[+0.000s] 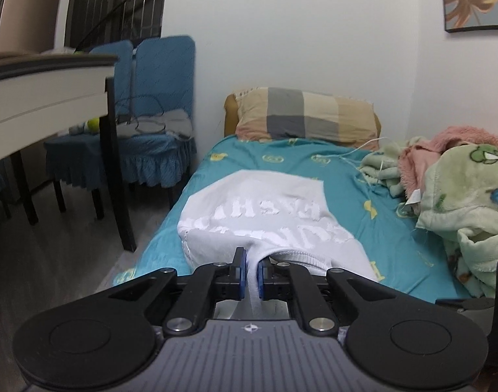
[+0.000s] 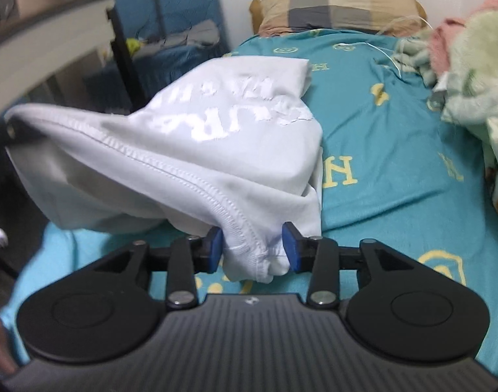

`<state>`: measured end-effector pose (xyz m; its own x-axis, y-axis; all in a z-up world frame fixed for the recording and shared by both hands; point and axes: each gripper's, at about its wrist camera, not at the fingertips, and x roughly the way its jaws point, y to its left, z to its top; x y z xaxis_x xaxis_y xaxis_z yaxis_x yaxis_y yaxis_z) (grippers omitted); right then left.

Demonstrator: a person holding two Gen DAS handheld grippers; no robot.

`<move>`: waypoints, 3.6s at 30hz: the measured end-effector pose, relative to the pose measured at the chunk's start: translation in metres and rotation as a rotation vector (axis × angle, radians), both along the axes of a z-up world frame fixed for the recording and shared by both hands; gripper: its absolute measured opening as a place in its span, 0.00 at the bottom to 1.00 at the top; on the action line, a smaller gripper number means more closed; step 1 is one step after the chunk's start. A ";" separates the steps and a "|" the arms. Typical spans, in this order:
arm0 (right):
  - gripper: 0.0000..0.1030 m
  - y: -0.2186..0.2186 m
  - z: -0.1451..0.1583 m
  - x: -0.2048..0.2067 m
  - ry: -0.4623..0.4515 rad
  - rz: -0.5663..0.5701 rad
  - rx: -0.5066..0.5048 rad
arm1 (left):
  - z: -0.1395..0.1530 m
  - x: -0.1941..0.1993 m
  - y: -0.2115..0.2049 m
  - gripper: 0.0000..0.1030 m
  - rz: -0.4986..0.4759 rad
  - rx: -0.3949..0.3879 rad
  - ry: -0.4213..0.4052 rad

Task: Fold clothes
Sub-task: 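Lift the T-shirt with both grippers and shake it open, then raise the held T-shirt high with both grippers to unfold it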

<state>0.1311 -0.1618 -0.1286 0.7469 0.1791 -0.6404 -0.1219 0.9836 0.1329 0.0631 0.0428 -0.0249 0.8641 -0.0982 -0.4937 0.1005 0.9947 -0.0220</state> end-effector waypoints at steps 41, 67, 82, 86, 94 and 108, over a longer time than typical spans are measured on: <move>0.14 -0.053 0.051 -0.029 -0.278 -0.232 0.253 | -0.074 -0.016 -0.044 0.82 0.577 0.128 0.170; 0.15 -0.054 -0.020 -0.015 0.139 -0.302 0.145 | -0.092 0.008 -0.016 0.59 0.579 -0.013 0.276; 0.14 -0.030 0.086 -0.067 -0.385 -0.340 0.105 | 0.029 0.012 0.006 0.12 0.408 -0.109 -0.028; 0.13 -0.017 0.136 -0.076 -0.529 -0.375 0.103 | 0.095 0.003 0.013 0.10 0.371 -0.122 -0.189; 0.13 -0.011 0.252 -0.113 -0.761 -0.380 0.199 | 0.233 -0.035 0.027 0.09 0.288 -0.140 -0.439; 0.13 -0.013 0.428 -0.277 -1.199 -0.292 0.347 | 0.449 -0.177 0.035 0.09 0.156 -0.233 -0.683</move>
